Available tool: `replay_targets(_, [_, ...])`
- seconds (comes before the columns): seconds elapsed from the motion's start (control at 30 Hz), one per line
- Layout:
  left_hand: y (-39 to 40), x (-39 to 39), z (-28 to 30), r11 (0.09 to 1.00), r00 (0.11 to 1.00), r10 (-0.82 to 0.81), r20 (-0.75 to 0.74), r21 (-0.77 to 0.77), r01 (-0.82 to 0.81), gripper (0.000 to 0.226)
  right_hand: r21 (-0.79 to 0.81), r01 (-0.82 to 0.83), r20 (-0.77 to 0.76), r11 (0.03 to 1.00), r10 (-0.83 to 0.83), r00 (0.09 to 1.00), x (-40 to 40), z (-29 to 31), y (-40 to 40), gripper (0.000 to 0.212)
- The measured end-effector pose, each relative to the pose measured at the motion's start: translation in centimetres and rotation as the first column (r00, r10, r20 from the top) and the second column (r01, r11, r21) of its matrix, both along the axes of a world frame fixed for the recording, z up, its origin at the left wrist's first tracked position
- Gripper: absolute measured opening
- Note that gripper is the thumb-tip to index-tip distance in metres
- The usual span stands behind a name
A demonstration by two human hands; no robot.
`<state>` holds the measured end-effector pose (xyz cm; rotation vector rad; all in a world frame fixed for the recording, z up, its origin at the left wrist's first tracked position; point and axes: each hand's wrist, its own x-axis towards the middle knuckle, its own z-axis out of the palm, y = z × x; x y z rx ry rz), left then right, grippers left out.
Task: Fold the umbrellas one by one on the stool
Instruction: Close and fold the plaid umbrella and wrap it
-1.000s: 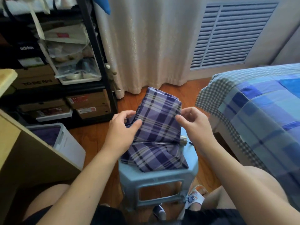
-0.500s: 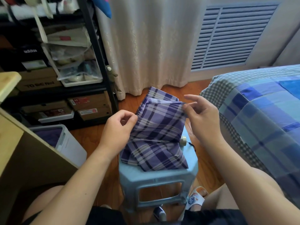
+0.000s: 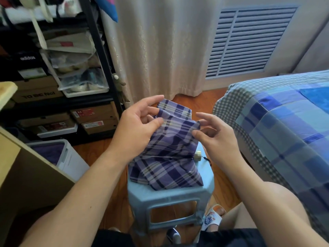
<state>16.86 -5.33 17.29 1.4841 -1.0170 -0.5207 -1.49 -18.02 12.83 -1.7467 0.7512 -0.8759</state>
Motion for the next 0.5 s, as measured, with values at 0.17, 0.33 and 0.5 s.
replay_targets(0.17, [0.3, -0.4, -0.6, 0.998, 0.997, 0.063, -0.035, -0.018, -0.064, 0.032, 0.009, 0.048, 0.083, 0.999, -0.049, 0.995, 0.2, -0.5, 1.1, 0.044])
replay_targets(0.33, [0.8, 0.0, -0.4, 0.995, 0.992, 0.095, -0.082, -0.026, -0.097, 0.029, 0.144, 0.091, 0.243, 0.985, -0.124, 0.962, 0.3, -0.4, 1.7, 0.027])
replay_targets(0.5, [0.9, 0.2, -0.2, 0.992, 0.99, 0.113, -0.08, -0.052, -0.117, 0.028, 0.283, 0.083, 0.3, 0.955, -0.171, 0.939, 0.3, -0.3, 2.1, 0.016])
